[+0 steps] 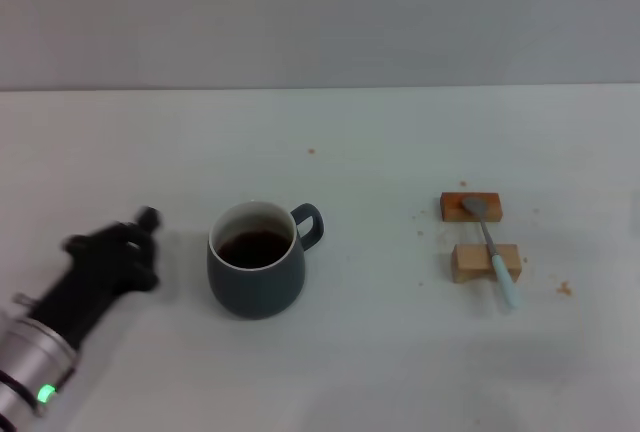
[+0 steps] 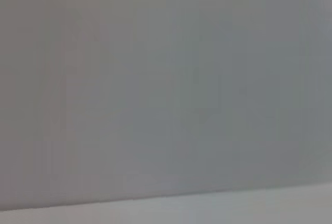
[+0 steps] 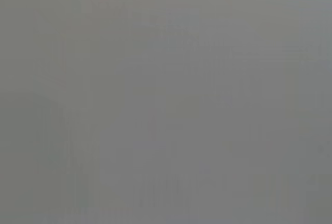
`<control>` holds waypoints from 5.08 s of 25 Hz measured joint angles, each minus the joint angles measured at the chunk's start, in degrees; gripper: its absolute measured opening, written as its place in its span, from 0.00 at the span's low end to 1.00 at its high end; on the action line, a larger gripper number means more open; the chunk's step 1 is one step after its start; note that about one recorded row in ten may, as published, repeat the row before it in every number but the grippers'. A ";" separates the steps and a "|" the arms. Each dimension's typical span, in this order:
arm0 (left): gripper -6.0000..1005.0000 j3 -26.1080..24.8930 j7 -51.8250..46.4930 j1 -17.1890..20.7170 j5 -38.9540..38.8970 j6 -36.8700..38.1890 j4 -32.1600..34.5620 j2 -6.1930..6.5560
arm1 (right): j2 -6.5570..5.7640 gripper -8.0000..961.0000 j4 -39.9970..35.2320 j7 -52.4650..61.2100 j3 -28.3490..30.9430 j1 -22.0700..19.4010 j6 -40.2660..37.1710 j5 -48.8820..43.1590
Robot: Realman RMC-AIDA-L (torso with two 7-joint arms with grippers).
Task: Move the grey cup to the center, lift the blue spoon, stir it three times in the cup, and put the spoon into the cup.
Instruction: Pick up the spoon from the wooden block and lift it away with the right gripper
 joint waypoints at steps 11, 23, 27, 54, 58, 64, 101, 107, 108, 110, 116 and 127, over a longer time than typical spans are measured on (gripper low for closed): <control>0.00 -22.01 1.56 5.71 0.18 -0.21 0.84 1.42 | 0.21 0.41 0.31 -0.13 -2.93 0.06 0.20 -0.03; 0.00 -25.36 3.83 7.60 0.19 0.02 -0.35 1.57 | 0.27 0.41 0.57 -0.04 -6.18 -0.17 0.51 0.09; 0.00 -26.30 3.79 6.64 0.39 -0.66 -0.05 1.99 | 0.28 0.41 2.29 0.02 -10.14 -1.84 1.47 0.38; 0.00 -26.30 3.23 5.50 0.43 -1.51 -0.78 4.29 | 0.11 0.41 -3.85 5.94 -27.32 -1.16 2.24 10.94; 0.00 -26.36 3.23 5.51 0.43 -1.50 -1.02 4.33 | 0.03 0.41 -3.22 5.97 -27.93 -1.67 2.14 10.94; 0.00 -26.35 3.23 5.59 0.44 -1.49 -1.35 4.39 | -0.57 0.41 0.69 2.96 -27.69 -3.95 5.15 10.72; 0.00 -25.90 3.16 6.74 0.62 -2.29 -4.91 5.45 | 0.00 0.36 8.49 -15.52 -21.18 -8.67 23.58 14.18; 0.00 -25.97 3.16 7.01 0.62 -2.07 -5.09 5.45 | 0.00 0.35 8.67 -15.55 -21.31 -8.55 23.74 14.15; 0.00 -25.98 3.16 7.03 0.62 -2.05 -5.11 5.45 | 0.00 0.35 8.67 -15.55 -21.33 -8.52 23.74 14.15; 0.00 -25.99 3.16 7.18 0.61 -2.02 -5.40 5.45 | 0.00 0.35 8.51 -15.56 -21.35 -8.48 23.77 14.16; 0.00 -26.06 3.14 7.78 0.61 -2.10 -6.37 5.45 | 0.04 0.34 7.67 -15.50 -21.04 -8.35 23.85 14.44; 0.00 -26.08 3.14 8.05 0.61 -2.03 -6.52 5.53 | 0.08 0.33 7.11 -15.12 -20.90 -7.87 23.85 14.69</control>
